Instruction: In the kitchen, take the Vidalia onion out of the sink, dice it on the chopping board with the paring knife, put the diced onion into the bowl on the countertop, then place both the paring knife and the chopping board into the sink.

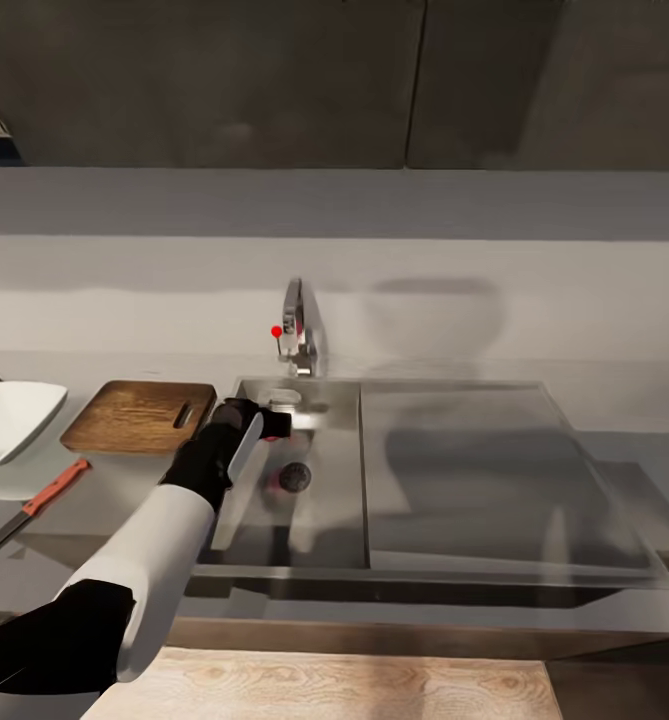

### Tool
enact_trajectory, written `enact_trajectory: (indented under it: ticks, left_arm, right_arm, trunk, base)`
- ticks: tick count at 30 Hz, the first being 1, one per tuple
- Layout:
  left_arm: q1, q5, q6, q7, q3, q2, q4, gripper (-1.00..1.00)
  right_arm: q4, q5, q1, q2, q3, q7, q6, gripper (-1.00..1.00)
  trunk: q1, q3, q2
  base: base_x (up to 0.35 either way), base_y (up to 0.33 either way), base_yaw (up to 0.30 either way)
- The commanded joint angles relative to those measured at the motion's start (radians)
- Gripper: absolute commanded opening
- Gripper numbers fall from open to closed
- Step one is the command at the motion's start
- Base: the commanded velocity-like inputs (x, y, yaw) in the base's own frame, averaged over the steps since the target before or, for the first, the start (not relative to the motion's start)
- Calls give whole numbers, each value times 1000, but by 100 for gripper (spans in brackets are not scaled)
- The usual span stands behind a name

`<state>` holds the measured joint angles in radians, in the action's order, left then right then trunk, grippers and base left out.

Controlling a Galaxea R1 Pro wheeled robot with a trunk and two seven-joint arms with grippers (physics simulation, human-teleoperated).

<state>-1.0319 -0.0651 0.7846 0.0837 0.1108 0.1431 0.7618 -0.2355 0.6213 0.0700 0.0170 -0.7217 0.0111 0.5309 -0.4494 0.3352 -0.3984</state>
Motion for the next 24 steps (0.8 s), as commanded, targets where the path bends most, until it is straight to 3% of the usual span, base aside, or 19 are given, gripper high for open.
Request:
enact_trajectory:
  ticks: [1,6,7,8,15,19,24]
  left_arm:
    - [0,-7,27,8,3,0,25,-100]
    - [29,-7,118,7,4,-2,187,-100]
    - [88,-7,156,7,4,-2,309,-100]
    - [122,-7,173,7,5,-3,372,-100]
    - [289,-7,210,5,30,-22,667,-100]
    - [326,-7,214,5,34,-24,741,-100]
    - [335,-7,217,5,35,-25,772,-100]
  right_arm:
    - [1,9,1,0,-8,1,4,100]
    - [1,9,1,0,-8,1,4,100]
    - [1,9,1,0,-8,1,4,100]
    - [1,9,1,0,-8,1,4,100]
    - [1,9,1,0,-8,1,4,100]
    - [1,9,1,0,-8,1,4,100]
    - [1,9,1,-1,-8,1,4,100]
  trunk:
    - [-1,0,-2]
    - [-1,-8,-2]
    - [-1,-10,-2]
    - [-1,-11,-2]
    - [-1,-22,-2]
    - [-1,-29,-2]
    - [-1,-37,-2]
  base:
    - [0,0,0]
    - [0,0,0]
    - [0,0,0]
    - [0,0,0]
    - [0,0,0]
    - [0,92,0]
    - [0,273,0]
